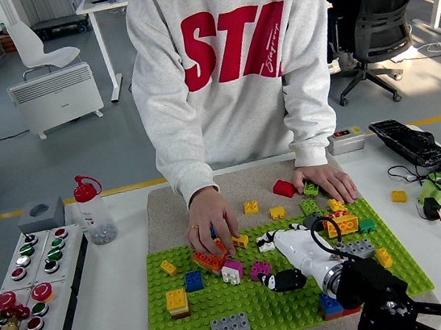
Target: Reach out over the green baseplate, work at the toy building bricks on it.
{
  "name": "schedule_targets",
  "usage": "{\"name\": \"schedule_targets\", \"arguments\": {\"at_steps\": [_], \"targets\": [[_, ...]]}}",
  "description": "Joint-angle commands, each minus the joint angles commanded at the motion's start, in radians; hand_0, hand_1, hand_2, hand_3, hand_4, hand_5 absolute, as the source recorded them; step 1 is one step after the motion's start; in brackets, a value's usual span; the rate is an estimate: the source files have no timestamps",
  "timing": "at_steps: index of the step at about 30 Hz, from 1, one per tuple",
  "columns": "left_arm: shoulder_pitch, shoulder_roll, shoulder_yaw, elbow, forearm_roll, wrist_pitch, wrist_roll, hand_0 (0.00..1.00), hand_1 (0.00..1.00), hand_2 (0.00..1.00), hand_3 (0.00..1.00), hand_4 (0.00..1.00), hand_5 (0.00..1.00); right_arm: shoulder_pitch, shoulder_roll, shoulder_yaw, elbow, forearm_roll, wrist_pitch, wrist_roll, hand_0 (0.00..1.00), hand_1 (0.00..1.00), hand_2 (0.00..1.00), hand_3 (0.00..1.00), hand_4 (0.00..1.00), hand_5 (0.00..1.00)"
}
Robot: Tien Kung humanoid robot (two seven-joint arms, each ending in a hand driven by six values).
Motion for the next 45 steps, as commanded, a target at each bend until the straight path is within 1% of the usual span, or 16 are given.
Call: {"name": "schedule_targets", "arguments": {"at_steps": [3,4,8,9,13,20,33,34,39,40,45], "targets": [[-0.001,0.001,0.002,0.0,-0.002,0.0,-0.001,0.691,0.699,0.685,0.625,0.363,0.998,0.013,0.02,-0.008,-0.028,-0.005,-0.001,-0.002,0.916,0.79,0.822,0.792,0.726,0.407],[-0.002,0.001,0.003,0.0,-0.003,0.0,-0.001,0.69,0.699,0.684,0.624,0.364,0.998,0.016,0.026,-0.01,-0.038,-0.006,0.0,-0.003,0.843,0.76,0.804,0.787,0.735,0.429],[-0.004,0.001,0.005,0.0,-0.006,0.0,-0.001,0.69,0.699,0.684,0.624,0.364,0.998,0.028,0.046,-0.017,-0.072,-0.012,0.005,-0.007,0.843,0.76,0.804,0.787,0.735,0.429],[-0.005,0.002,0.005,0.0,-0.007,0.0,-0.001,0.69,0.699,0.683,0.623,0.365,0.998,0.029,0.048,-0.017,-0.077,-0.012,0.006,-0.008,0.817,0.747,0.788,0.783,0.746,0.442],[-0.008,0.002,0.005,0.0,-0.008,0.0,-0.001,0.69,0.699,0.683,0.623,0.365,0.998,0.035,0.056,-0.02,-0.102,-0.016,0.012,-0.011,0.817,0.747,0.788,0.783,0.746,0.442],[-0.011,0.002,0.003,0.0,-0.008,0.001,-0.002,0.69,0.699,0.681,0.623,0.364,0.998,0.036,0.058,-0.018,-0.121,-0.022,0.025,-0.017,0.818,0.745,0.79,0.782,0.751,0.444],[-0.012,0.001,0.001,0.0,-0.01,0.002,-0.004,0.691,0.699,0.683,0.623,0.364,0.998,0.028,0.042,-0.011,-0.126,-0.054,0.052,-0.01,0.819,0.74,0.793,0.78,0.761,0.451],[-0.012,0.002,0.001,0.0,-0.01,0.002,-0.004,0.69,0.7,0.682,0.623,0.364,0.998,0.029,0.041,-0.013,-0.127,-0.056,0.053,-0.005,0.801,0.739,0.795,0.78,0.765,0.449],[-0.013,0.002,0.001,0.0,-0.011,0.003,-0.005,0.69,0.7,0.682,0.623,0.364,0.998,0.03,0.043,-0.024,-0.138,-0.068,0.052,0.011,0.801,0.739,0.795,0.78,0.765,0.449],[-0.013,0.001,0.001,0.0,-0.011,0.003,-0.005,0.69,0.699,0.681,0.623,0.364,0.998,0.03,0.044,-0.026,-0.141,-0.07,0.052,0.014,0.748,0.731,0.785,0.775,0.763,0.441],[-0.013,0.001,0.001,0.0,-0.012,0.003,-0.004,0.69,0.699,0.681,0.623,0.364,0.998,0.036,0.05,-0.037,-0.154,-0.076,0.053,0.03,0.748,0.731,0.785,0.775,0.763,0.441]]}}
